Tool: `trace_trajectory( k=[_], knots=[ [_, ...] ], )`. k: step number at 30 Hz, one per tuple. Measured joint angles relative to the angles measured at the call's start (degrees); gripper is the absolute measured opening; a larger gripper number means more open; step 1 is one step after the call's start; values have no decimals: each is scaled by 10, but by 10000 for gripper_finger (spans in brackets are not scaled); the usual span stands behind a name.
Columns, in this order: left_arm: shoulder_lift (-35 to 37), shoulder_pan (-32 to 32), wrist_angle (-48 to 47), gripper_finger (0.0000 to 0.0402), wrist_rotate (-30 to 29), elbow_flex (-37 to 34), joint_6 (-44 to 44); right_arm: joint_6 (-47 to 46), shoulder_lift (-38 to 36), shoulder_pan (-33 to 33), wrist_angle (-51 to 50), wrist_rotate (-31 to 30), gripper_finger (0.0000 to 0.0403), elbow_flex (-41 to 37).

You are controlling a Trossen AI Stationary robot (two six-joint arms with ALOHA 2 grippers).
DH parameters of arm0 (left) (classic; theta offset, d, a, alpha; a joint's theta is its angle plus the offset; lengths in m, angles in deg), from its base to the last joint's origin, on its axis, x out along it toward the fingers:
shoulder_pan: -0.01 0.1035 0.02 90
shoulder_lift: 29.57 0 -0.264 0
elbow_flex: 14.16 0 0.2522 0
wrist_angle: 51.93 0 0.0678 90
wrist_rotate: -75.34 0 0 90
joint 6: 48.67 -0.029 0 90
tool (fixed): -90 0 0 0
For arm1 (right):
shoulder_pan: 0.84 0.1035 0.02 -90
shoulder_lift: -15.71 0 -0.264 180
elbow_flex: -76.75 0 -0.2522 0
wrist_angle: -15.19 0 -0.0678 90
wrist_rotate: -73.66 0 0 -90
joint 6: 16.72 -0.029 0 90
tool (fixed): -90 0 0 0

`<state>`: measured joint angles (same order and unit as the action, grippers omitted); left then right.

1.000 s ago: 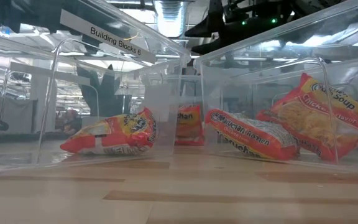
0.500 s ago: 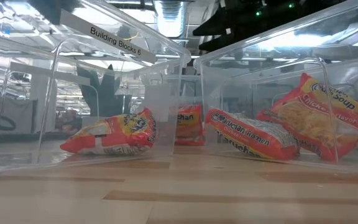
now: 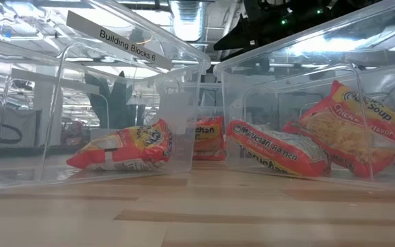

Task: Sort Maruchan noodles
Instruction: Put the noodle pack into the bottom left transparent bin

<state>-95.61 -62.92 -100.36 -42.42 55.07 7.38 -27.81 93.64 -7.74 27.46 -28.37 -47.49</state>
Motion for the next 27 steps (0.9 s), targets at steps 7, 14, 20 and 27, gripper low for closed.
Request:
trace_trajectory(
  k=[7,14,20,27],
  knots=[
    [-81,-29,-32,203,-29,5,74,0,0,0,1,-16,286,0],
    [-96,-29,-41,203,-45,6,71,0,0,-12,1,-35,286,0],
    [-103,-28,-50,203,-44,6,78,0,0,-15,-2,-35,286,0],
    [-120,-26,-52,203,-23,6,96,0,0,-15,-3,-35,286,0]
  ],
)
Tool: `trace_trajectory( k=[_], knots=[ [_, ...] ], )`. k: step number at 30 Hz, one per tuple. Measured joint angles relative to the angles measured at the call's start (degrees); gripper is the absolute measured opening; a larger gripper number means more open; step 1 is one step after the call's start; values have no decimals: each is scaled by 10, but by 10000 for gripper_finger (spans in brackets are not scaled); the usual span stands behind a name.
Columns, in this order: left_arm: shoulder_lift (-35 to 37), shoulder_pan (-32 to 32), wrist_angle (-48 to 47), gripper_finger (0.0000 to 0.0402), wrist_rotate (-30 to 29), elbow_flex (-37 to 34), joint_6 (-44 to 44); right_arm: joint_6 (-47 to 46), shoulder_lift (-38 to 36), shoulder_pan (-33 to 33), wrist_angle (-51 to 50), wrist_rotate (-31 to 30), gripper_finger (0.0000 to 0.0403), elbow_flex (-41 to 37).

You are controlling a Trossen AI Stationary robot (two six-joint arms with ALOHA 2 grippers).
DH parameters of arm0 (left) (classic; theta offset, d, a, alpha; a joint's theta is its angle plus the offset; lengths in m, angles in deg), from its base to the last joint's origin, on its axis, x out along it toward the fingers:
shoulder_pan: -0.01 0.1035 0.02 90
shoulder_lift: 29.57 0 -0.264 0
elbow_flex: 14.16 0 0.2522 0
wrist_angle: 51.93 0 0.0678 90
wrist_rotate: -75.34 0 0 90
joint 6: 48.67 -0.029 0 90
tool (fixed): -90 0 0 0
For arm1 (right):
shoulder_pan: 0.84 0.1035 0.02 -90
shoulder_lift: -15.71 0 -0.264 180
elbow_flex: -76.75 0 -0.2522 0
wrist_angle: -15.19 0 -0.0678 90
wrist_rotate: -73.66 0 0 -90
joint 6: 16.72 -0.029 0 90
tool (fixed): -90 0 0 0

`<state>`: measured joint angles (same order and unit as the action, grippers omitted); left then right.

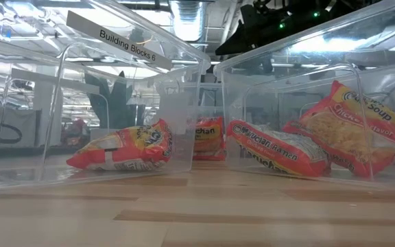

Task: Sort Maruchan noodles
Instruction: Put the noodle pack into the bottom left transparent bin

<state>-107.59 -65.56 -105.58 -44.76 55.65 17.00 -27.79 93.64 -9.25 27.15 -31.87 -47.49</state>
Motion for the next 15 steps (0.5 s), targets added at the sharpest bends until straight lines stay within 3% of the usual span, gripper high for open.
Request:
trace_trajectory(
  k=[5,8,12,15],
  knots=[
    [-23,7,-15,183,30,0,1,0,0,-2,0,0,286,0],
    [-24,20,-18,130,66,0,1,0,0,-4,0,0,286,0],
    [-16,31,-17,23,97,9,-7,-4,0,-4,0,0,286,0],
    [-15,31,-18,9,99,38,-37,-5,0,-4,2,0,286,0]
  ],
)
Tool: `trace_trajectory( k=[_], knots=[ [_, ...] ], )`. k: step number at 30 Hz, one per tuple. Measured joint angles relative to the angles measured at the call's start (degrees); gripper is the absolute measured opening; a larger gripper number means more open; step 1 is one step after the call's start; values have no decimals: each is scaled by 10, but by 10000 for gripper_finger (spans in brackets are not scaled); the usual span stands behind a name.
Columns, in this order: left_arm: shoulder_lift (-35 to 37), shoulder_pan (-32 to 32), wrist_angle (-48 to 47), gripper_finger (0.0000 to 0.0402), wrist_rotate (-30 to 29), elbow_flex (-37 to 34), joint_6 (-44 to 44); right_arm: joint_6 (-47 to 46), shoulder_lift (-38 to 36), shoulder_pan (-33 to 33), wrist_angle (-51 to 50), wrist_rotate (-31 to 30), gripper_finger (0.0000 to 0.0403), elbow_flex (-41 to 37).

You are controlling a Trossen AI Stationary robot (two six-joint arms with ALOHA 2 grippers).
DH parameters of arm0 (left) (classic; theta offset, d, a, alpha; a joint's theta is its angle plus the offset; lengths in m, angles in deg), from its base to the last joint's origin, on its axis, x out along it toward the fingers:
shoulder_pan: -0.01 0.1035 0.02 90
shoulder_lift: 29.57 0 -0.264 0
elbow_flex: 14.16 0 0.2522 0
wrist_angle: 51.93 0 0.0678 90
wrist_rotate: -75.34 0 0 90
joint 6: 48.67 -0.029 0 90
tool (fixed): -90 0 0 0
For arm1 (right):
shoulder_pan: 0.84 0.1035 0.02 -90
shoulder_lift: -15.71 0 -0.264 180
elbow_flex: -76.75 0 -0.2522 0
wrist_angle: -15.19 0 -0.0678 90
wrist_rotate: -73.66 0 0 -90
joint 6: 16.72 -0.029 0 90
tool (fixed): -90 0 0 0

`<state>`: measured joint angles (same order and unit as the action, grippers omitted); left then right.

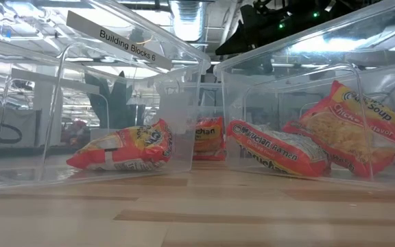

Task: Sort Maruchan noodles
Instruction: Put the noodle pack into the bottom left transparent bin

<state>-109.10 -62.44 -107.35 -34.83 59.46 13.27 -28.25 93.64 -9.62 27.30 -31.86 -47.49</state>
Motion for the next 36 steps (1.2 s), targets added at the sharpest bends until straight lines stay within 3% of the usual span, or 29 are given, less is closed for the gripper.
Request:
trace_trajectory(
  k=[9,12,16,18,20,25,29,36],
  knots=[
    [0,-1,-92,0,9,185,-125,0,0,0,0,0,286,0],
    [1,-1,-163,0,-51,260,-206,0,0,0,0,0,286,0],
    [3,6,-263,0,-189,320,-329,0,0,0,0,0,286,0],
    [9,21,-285,0,-236,321,-367,0,0,0,0,0,286,0],
    [19,48,-284,0,-239,309,-390,0,0,0,0,0,286,0],
    [36,135,-269,0,-170,240,-397,0,0,0,-1,0,286,0],
    [50,194,-189,0,-104,149,-423,0,0,0,-1,0,286,0],
    [54,269,-107,0,-78,85,-467,0,0,0,-1,0,286,0]
  ],
)
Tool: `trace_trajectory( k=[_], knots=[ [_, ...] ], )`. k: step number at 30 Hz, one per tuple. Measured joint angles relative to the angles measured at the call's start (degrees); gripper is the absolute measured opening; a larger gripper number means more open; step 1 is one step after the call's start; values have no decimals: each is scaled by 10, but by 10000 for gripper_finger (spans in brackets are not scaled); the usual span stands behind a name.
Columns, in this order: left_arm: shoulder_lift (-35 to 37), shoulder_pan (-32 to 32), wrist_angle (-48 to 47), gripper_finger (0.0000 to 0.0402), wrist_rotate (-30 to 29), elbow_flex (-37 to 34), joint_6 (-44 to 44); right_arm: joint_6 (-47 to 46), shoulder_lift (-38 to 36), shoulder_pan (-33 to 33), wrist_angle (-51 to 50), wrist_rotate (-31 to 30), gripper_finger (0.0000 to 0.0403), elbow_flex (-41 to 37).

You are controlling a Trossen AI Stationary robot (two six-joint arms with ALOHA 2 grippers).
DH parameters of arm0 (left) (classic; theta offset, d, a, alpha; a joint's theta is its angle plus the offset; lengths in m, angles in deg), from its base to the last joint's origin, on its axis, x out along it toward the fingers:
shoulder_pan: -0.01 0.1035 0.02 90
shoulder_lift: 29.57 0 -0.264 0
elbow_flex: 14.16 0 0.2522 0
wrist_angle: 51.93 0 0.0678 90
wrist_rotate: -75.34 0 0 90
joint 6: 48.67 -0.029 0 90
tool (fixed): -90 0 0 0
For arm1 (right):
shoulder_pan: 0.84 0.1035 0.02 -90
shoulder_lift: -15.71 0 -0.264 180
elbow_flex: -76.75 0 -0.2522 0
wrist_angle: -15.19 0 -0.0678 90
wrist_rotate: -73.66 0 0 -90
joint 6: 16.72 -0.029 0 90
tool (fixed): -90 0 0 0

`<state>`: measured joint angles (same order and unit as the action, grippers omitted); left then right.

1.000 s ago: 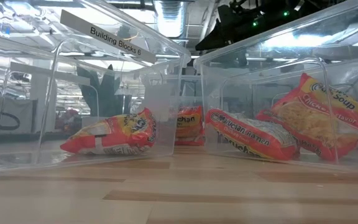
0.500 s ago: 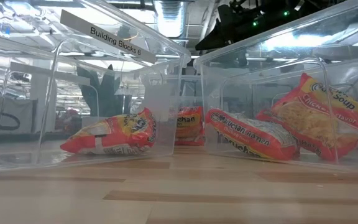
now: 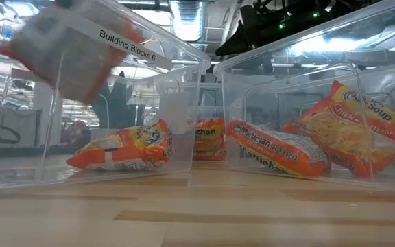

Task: Sort Maruchan noodles
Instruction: Put the noodle pack into the bottom left transparent bin

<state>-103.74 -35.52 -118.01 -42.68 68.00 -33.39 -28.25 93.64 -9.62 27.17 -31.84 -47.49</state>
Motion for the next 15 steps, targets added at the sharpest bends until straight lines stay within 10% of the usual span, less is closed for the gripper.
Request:
trace_trajectory(
  k=[15],
  knots=[
    [0,54,-52,134,143,50,72,0,0,0,-1,0,286,0]
  ],
)
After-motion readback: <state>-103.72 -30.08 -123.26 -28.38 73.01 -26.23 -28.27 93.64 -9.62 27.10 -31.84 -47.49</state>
